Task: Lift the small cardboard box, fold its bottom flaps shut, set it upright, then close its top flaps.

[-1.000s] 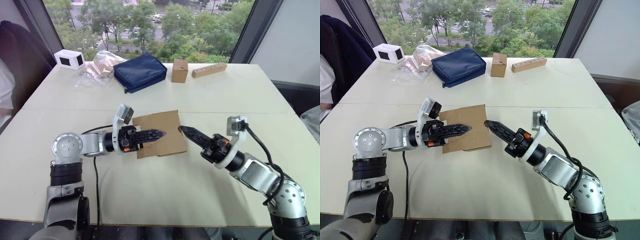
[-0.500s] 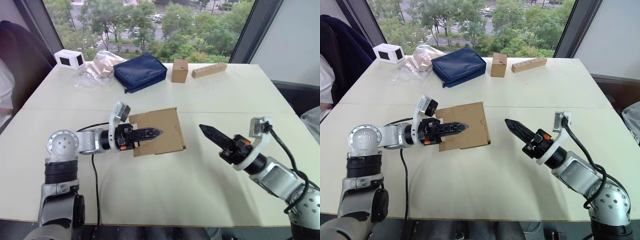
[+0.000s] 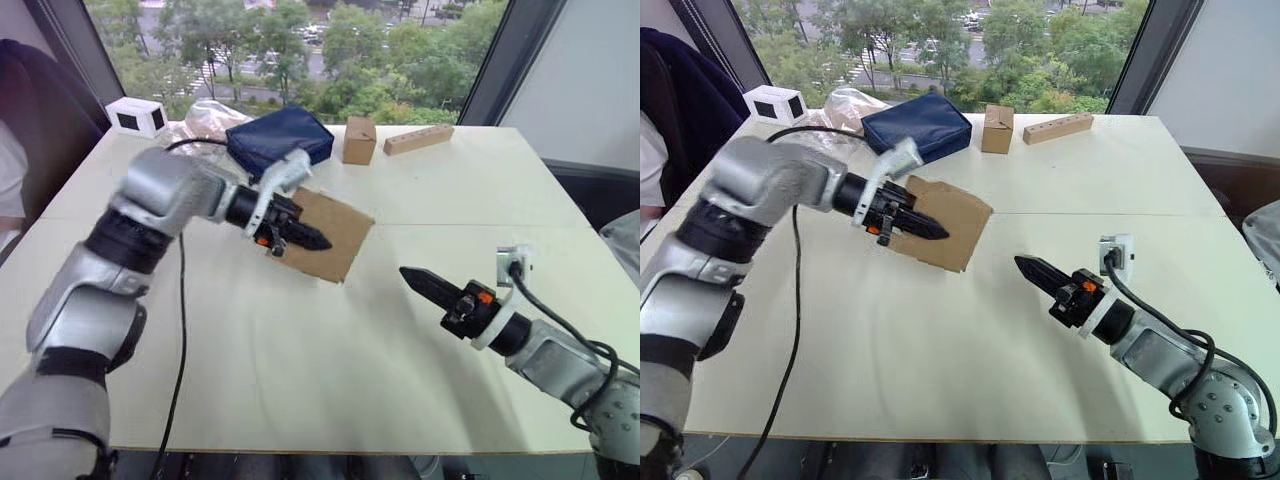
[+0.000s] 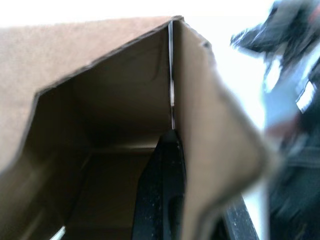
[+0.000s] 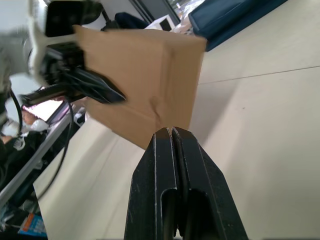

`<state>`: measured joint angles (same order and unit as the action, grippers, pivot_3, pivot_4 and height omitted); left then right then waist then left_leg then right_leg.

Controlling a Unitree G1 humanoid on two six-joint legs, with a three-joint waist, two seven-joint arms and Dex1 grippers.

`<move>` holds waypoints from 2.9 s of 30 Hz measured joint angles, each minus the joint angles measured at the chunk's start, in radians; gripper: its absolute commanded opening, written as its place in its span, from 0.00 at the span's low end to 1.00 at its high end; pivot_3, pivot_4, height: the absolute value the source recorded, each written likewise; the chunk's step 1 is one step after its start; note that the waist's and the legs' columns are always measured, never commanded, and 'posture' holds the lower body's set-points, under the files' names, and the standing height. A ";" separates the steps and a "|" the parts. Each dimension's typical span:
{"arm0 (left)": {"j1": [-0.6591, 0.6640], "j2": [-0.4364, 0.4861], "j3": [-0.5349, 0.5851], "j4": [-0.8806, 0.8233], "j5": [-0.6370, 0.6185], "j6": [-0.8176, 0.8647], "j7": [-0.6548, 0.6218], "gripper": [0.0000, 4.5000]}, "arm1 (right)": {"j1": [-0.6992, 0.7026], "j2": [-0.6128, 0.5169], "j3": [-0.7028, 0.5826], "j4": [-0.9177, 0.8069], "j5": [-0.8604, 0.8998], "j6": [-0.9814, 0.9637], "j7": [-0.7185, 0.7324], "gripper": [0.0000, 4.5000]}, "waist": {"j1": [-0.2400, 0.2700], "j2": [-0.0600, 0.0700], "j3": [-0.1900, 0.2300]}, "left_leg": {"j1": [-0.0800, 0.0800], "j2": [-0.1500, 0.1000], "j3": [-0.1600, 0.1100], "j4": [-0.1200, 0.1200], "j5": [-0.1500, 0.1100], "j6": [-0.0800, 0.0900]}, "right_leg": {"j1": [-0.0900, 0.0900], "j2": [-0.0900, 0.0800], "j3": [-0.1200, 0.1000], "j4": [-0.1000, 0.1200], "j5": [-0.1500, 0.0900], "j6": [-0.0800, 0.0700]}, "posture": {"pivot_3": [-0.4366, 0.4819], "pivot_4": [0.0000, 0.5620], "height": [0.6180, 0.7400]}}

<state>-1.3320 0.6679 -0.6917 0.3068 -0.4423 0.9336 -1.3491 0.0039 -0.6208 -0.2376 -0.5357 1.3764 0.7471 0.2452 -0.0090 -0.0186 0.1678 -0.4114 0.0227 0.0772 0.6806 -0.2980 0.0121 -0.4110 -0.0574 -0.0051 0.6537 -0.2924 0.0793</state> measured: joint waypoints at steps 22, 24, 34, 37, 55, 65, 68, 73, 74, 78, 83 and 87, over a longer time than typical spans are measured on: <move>-0.207 -0.136 -0.294 0.052 0.246 -0.304 -0.262 0.95 | 0.033 0.091 0.033 -0.012 -0.138 -0.037 0.038 0.00 | 0.000 0.000 0.000 | -0.016 0.001 -0.001 0.008 -0.001 0.002 | -0.015 0.006 0.002 0.006 0.004 0.007 | 0.48 0.27 1.00; -0.240 -0.135 -0.261 0.048 0.205 -0.259 -0.262 1.00 | 0.028 0.089 0.033 -0.011 -0.138 -0.034 0.046 0.00 | -0.002 0.000 0.000 | -0.016 0.002 -0.001 0.009 -0.001 0.002 | -0.015 0.007 0.002 0.008 0.003 0.007 | 0.48 0.27 1.00; -0.134 -0.096 0.096 0.171 0.089 -0.139 -0.227 0.35 | -0.068 -0.001 0.026 -0.008 -0.311 -0.048 0.058 0.00 | -0.004 0.002 -0.001 | -0.015 0.005 -0.001 0.011 -0.001 0.002 | -0.016 0.011 0.003 0.012 0.003 0.007 | 0.48 0.27 1.00; -0.011 -0.073 0.242 0.199 0.053 -0.135 -0.181 0.08 | -0.102 -0.042 0.041 -0.006 -0.396 -0.049 0.081 0.00 | -0.006 0.002 0.000 | -0.015 0.005 0.000 0.012 -0.001 0.002 | -0.016 0.011 0.003 0.012 0.003 0.007 | 0.48 0.27 1.00; 0.641 -0.102 0.549 0.097 0.093 -0.322 0.166 0.02 | -0.238 -0.123 0.303 0.092 -0.713 0.059 0.223 0.00 | 0.010 0.001 -0.001 | -0.016 0.004 0.000 0.017 0.000 0.001 | -0.015 0.007 0.003 0.014 0.004 0.007 | 0.48 0.27 1.00; 0.669 -0.155 0.523 0.030 0.104 -0.303 0.178 0.02 | -0.284 -0.067 0.345 0.164 -0.746 0.056 0.357 0.00 | 0.020 0.002 -0.001 | -0.015 0.004 0.000 0.018 -0.001 0.002 | -0.014 0.009 0.003 0.014 0.004 0.007 | 0.48 0.27 1.00; 0.670 -0.139 0.507 0.009 0.104 -0.270 0.151 0.02 | -0.290 -0.067 0.344 0.181 -0.755 0.067 0.377 0.00 | 0.019 0.002 -0.001 | -0.015 0.004 0.000 0.018 -0.001 0.002 | -0.014 0.009 0.002 0.014 0.004 0.007 | 0.48 0.27 1.00; 0.684 -0.103 0.483 -0.047 0.104 -0.226 0.110 0.02 | -0.289 -0.067 0.343 0.175 -0.754 0.107 0.405 0.00 | 0.019 0.002 -0.001 | -0.015 0.004 0.000 0.018 -0.001 0.002 | -0.014 0.009 0.002 0.014 0.004 0.007 | 0.48 0.27 1.00; 0.692 -0.098 0.478 -0.054 0.104 -0.221 0.105 0.02 | -0.286 -0.067 0.340 0.167 -0.753 0.116 0.409 0.00 | 0.019 0.002 -0.001 | -0.015 0.004 0.000 0.018 -0.001 0.002 | -0.014 0.009 0.002 0.015 0.004 0.007 | 0.48 0.27 1.00; 0.701 -0.096 0.474 -0.066 0.102 -0.185 0.093 0.02 | -0.278 -0.064 0.324 0.146 -0.744 0.143 0.408 0.00 | 0.020 0.002 -0.001 | -0.015 0.004 0.000 0.018 -0.001 0.002 | -0.014 0.008 0.002 0.015 0.004 0.007 | 0.48 0.27 1.00; 0.701 -0.097 0.484 -0.083 0.082 -0.149 0.095 0.02 | -0.277 -0.036 0.278 0.135 -0.723 0.183 0.394 0.00 | 0.020 0.002 -0.001 | -0.015 0.004 0.000 0.018 -0.001 0.002 | -0.014 0.009 0.002 0.015 0.004 0.007 | 0.48 0.27 1.00; 0.701 -0.104 0.509 -0.084 0.064 -0.129 0.109 0.02 | -0.277 -0.016 0.258 0.135 -0.719 0.203 0.379 0.00 | 0.019 0.002 -0.001 | -0.015 0.004 0.000 0.018 -0.001 0.002 | -0.014 0.008 0.002 0.015 0.004 0.007 | 0.48 0.27 1.00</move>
<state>-0.6308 0.5635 -0.1822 0.2226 -0.3787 0.8043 -1.2406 -0.2727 -0.6368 0.0206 -0.4007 0.6573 0.9505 0.6242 0.0105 -0.0168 0.1667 -0.4264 0.0267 0.0771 0.6982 -0.2986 0.0138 -0.4253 -0.0489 -0.0027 0.6687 -0.2885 0.0864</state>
